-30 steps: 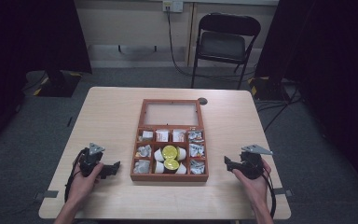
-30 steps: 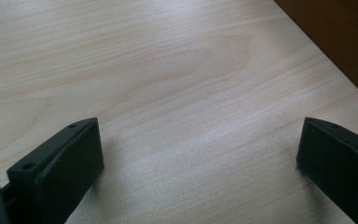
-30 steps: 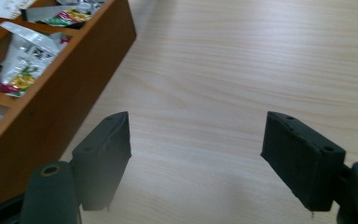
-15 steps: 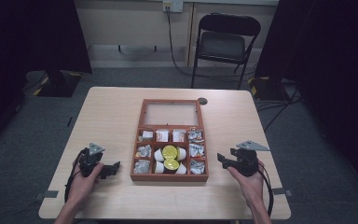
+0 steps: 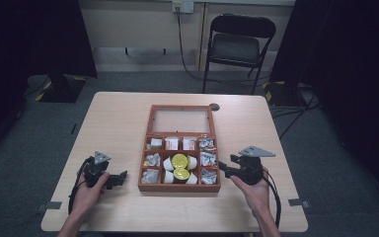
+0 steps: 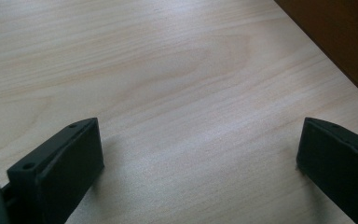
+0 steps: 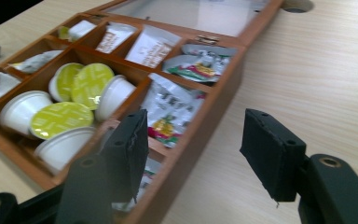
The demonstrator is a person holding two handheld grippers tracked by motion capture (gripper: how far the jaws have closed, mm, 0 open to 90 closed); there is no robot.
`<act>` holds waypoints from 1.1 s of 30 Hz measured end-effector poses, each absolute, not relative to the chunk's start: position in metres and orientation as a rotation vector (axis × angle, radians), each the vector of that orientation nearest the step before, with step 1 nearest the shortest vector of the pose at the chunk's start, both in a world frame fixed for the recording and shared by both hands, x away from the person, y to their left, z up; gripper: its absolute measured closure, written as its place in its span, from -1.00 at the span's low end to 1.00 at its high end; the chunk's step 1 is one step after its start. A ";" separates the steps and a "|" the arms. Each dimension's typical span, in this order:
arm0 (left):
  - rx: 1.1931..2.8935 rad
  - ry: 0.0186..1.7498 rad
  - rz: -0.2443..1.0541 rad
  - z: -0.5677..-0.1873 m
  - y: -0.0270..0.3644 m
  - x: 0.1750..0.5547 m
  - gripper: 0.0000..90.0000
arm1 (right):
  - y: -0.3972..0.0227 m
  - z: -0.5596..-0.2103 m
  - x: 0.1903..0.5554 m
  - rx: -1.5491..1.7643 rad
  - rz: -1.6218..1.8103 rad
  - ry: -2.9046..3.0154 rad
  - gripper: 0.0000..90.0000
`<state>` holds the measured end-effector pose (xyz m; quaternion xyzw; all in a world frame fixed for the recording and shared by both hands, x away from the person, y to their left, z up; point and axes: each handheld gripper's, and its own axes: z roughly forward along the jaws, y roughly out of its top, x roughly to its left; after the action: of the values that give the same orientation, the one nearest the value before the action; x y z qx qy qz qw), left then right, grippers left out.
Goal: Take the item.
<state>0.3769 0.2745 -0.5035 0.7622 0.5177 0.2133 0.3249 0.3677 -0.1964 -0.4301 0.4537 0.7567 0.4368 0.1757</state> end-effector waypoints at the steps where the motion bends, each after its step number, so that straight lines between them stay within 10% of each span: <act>1: 1.999 1.357 0.559 -0.504 0.275 0.377 -1.00 | -0.196 -0.430 0.368 1.285 1.237 2.143 -0.09; 33: 1.998 1.358 0.559 -0.504 0.275 0.377 -1.00 | -0.097 -0.437 0.377 1.073 1.264 2.458 -0.09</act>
<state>0.3769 0.2745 -0.5035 0.7622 0.5178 0.2132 0.3248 0.3772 -0.0969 -0.4372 0.3606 0.8257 0.4247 0.0881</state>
